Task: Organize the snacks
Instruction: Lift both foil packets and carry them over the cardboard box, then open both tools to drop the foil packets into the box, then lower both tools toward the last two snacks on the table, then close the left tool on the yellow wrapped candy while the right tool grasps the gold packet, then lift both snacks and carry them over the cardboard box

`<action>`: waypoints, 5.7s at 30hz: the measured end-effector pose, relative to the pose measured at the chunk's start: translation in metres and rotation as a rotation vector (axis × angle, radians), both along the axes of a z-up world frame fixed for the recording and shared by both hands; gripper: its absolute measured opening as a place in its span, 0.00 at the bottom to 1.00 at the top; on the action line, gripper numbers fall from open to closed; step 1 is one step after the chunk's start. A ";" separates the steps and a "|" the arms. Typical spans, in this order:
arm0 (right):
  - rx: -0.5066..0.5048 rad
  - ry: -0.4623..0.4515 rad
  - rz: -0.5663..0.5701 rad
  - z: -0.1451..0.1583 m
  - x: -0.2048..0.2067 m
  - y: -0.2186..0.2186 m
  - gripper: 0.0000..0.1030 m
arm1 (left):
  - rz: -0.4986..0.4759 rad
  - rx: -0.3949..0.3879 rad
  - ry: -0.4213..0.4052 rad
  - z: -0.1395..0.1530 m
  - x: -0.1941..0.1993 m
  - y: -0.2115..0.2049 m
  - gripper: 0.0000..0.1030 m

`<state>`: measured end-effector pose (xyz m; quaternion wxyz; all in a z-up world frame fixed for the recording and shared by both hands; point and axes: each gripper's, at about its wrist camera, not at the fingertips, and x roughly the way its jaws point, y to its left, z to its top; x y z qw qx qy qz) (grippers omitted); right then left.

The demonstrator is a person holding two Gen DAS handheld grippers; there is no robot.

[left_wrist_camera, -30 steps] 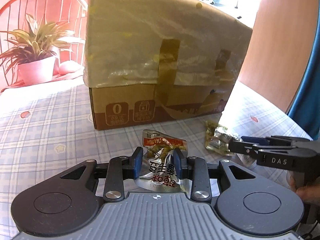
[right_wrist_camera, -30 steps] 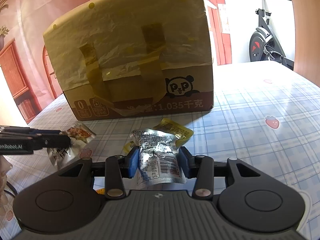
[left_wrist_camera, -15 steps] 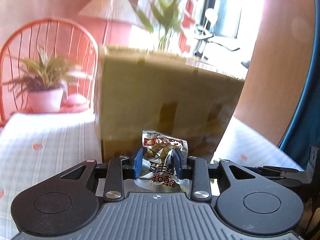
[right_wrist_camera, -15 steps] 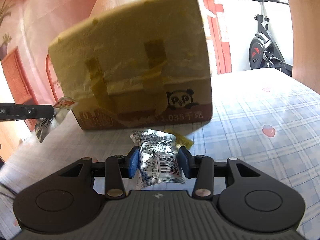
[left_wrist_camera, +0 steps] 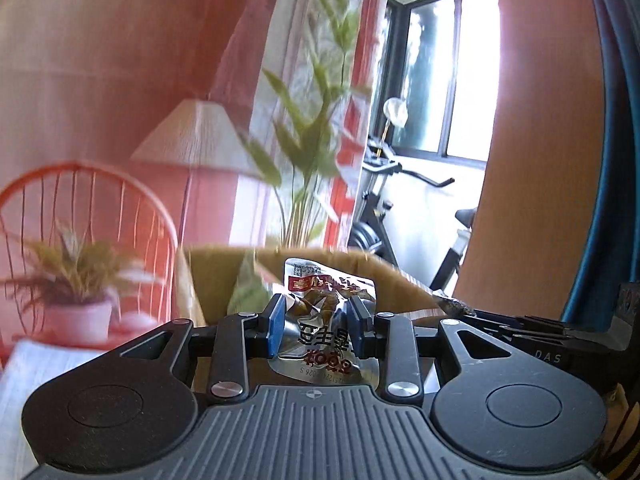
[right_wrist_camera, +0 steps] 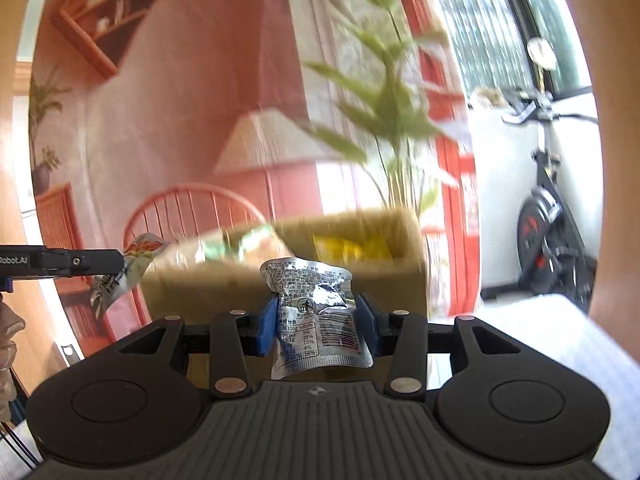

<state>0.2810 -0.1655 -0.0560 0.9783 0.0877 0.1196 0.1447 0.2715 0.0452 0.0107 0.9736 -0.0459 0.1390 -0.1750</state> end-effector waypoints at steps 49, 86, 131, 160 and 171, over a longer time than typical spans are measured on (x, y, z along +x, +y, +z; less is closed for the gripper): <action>-0.068 0.126 -0.069 0.003 0.097 -0.004 0.54 | -0.024 0.183 0.184 0.004 0.107 -0.050 0.52; -0.085 0.389 -0.102 -0.139 -0.003 0.017 0.56 | -0.300 0.161 0.428 -0.162 -0.018 -0.045 0.73; -0.091 0.579 -0.101 -0.153 0.038 0.055 0.73 | 0.062 0.074 0.467 -0.200 -0.016 0.017 0.41; -0.196 0.475 -0.133 -0.166 0.033 0.064 0.56 | 0.065 0.023 0.426 -0.204 -0.022 0.023 0.41; -0.213 0.387 -0.092 -0.162 0.018 0.071 0.41 | 0.064 0.020 0.423 -0.204 -0.022 0.024 0.41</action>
